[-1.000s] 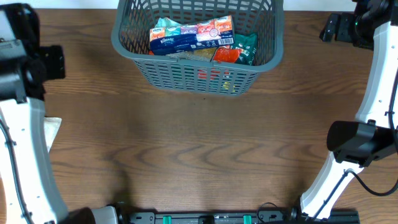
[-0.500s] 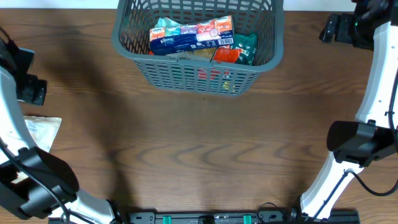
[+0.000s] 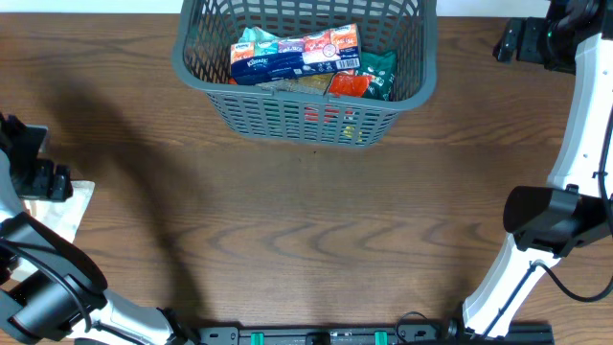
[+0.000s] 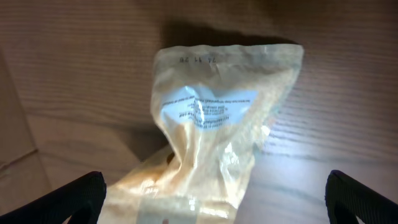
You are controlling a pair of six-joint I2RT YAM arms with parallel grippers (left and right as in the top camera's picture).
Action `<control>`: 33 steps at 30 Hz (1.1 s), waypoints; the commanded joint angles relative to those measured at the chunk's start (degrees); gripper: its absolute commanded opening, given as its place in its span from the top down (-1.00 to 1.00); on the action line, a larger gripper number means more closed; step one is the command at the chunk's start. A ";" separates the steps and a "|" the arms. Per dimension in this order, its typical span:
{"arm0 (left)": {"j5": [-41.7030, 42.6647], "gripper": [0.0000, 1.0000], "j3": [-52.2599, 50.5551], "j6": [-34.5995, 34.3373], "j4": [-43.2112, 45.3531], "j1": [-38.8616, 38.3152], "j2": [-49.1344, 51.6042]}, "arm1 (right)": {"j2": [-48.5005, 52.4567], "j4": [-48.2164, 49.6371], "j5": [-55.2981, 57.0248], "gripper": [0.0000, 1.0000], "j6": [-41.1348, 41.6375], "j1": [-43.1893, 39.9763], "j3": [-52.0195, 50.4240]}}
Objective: Pack container
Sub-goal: 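Move the left gripper to the clear beige food bag and grasp it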
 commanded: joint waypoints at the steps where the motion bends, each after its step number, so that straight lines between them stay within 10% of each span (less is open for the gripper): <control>1: 1.46 -0.97 -3.61 1.01 3.26 0.96 0.57 | 0.07 0.07 0.42 -0.98 -0.39 0.04 -0.02; 29: 4.42 -1.00 -8.96 2.86 13.51 5.64 12.94 | 0.07 -0.94 0.39 -0.98 3.28 0.04 -0.02; 33: 6.34 -0.68 -8.96 0.76 12.35 5.64 12.85 | 0.07 -1.07 0.42 -0.98 3.23 0.04 -0.02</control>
